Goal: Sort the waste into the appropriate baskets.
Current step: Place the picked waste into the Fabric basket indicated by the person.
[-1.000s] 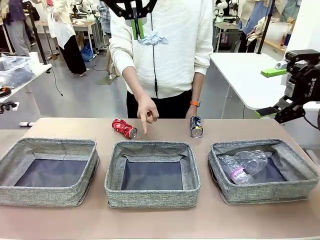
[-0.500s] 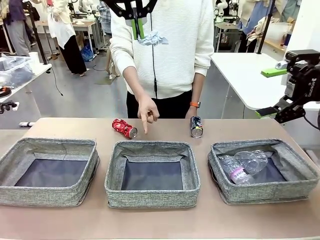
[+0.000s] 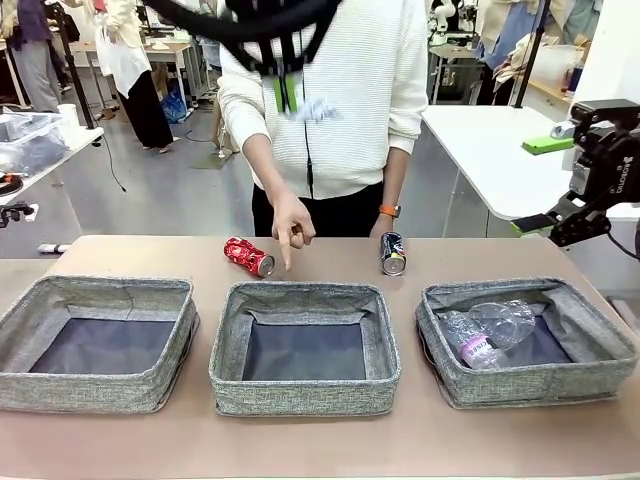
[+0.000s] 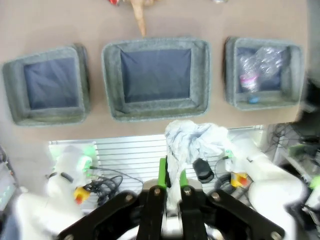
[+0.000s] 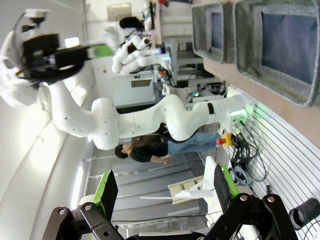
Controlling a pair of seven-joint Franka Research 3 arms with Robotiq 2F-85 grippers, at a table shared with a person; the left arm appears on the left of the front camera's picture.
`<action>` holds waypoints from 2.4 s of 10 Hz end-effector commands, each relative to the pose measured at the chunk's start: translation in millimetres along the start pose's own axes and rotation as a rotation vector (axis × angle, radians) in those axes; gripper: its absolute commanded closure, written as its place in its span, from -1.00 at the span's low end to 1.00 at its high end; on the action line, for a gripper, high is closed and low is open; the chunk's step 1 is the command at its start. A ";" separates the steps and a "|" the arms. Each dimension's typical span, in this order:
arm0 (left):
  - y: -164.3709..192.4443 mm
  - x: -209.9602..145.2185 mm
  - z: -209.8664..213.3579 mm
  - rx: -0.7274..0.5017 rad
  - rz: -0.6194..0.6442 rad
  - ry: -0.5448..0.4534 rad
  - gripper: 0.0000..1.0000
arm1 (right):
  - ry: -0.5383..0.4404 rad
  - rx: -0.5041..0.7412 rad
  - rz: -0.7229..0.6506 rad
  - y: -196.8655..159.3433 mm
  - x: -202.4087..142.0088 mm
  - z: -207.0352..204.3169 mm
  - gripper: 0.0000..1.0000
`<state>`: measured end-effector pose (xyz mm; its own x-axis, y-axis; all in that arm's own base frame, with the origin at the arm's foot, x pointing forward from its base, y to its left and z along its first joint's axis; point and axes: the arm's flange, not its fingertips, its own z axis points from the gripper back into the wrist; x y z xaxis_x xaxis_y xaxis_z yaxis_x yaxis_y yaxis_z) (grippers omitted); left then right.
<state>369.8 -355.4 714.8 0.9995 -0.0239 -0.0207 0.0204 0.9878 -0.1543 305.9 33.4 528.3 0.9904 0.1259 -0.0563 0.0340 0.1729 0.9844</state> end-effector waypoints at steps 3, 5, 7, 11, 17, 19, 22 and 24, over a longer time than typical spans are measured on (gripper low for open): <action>48.6 -38.9 -158.8 0.007 0.143 0.008 0.88 | 0.001 0.019 0.026 2.7 1.9 -0.7 -1.00; 45.4 -22.1 -229.6 0.010 0.075 0.075 0.88 | 0.001 0.019 0.026 2.7 1.9 -0.7 -1.00; 43.1 -8.1 -264.6 -0.014 0.072 0.127 0.88 | 0.001 0.019 0.026 2.7 1.9 -0.7 -1.00; 45.0 -4.2 -263.8 -0.006 0.071 0.102 0.88 | 0.001 0.019 0.026 2.7 1.9 -0.7 -1.00; 45.2 -1.1 -257.7 -0.018 0.076 0.086 -0.76 | 0.001 0.019 0.026 2.7 1.9 -0.7 -1.00; 45.4 0.2 -254.7 -0.028 0.079 0.086 -1.00 | 0.001 0.019 0.026 2.7 1.9 -0.7 -1.00; 51.5 3.6 -246.6 -0.065 0.077 0.098 -1.00 | 0.001 0.019 0.026 2.7 1.9 -0.7 -1.00; 86.7 6.2 -209.8 -0.152 0.052 0.087 -1.00 | 0.001 0.019 0.026 2.7 1.9 -0.7 -1.00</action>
<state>378.0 -334.0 475.6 0.9927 0.0421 -0.1127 -0.0680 0.9691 -0.2372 305.8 33.5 528.4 0.9904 0.1263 -0.0563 0.0339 0.1730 0.9843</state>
